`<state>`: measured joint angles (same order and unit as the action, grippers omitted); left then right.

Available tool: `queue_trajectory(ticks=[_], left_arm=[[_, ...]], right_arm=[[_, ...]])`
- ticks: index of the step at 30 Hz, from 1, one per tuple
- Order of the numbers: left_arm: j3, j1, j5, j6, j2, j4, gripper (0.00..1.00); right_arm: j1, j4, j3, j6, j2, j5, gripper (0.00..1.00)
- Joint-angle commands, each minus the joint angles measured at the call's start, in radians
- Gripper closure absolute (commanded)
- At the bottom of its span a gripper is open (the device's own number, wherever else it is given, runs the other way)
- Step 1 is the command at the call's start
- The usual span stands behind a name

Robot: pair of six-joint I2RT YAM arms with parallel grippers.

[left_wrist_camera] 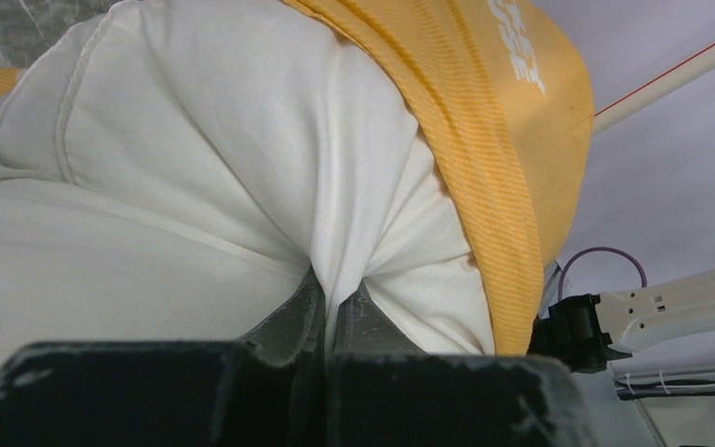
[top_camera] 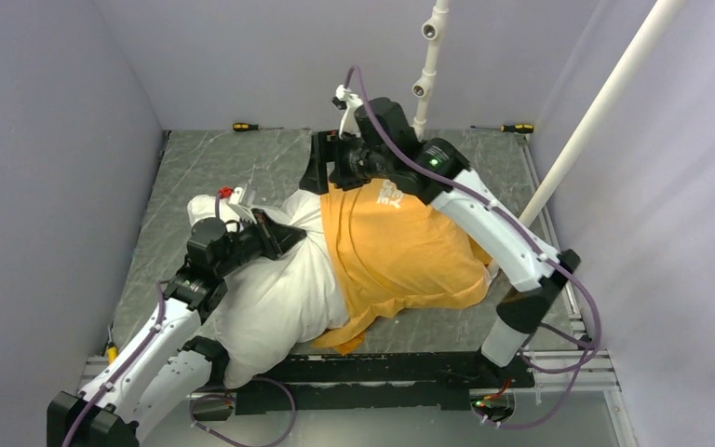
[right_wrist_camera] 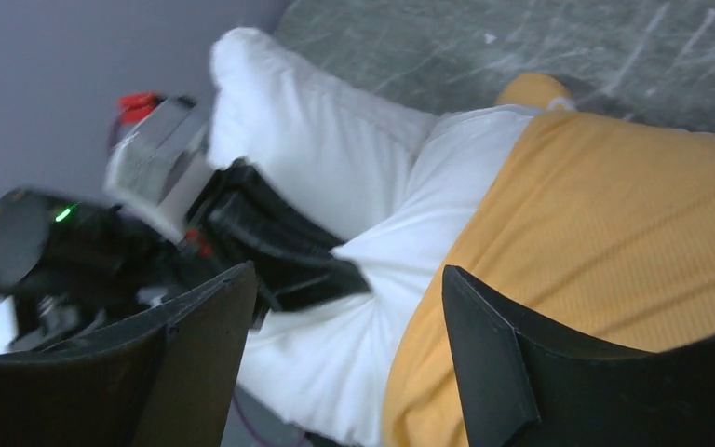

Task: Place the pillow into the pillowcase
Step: Stuff the pillow into the pillowcase.

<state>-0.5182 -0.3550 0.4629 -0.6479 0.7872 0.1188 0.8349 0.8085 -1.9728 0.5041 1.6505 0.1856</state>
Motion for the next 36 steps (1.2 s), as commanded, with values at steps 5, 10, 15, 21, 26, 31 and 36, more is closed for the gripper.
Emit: queue_trajectory(ticks=[5,10,15,21,26,31,36], left_arm=[[0.02,-0.1,-0.029,0.004,0.03,-0.116,1.0],[0.009,-0.118,-0.042,0.019,0.027,-0.14,1.0],[0.001,-0.125,-0.048,0.031,0.028,-0.152,1.0],[-0.003,-0.133,-0.051,0.033,0.032,-0.165,1.0],[0.001,-0.139,-0.05,0.034,0.032,-0.158,1.0],[-0.006,-0.142,-0.052,0.034,0.036,-0.17,1.0],[-0.019,-0.145,-0.061,0.039,0.024,-0.185,1.0]], right_arm=[[-0.001,0.279,-0.294,-0.052,0.31,-0.181,0.3],[0.018,0.372,-0.294,-0.046,0.351,-0.385,0.32],[0.023,0.389,-0.261,-0.032,0.335,-0.472,0.38],[0.026,0.295,-0.175,-0.04,0.229,-0.479,0.29],[0.026,0.322,-0.17,-0.066,0.278,-0.494,0.27],[0.026,0.278,-0.135,-0.065,0.295,-0.445,0.67],[0.031,0.279,-0.201,-0.092,0.272,-0.417,1.0]])
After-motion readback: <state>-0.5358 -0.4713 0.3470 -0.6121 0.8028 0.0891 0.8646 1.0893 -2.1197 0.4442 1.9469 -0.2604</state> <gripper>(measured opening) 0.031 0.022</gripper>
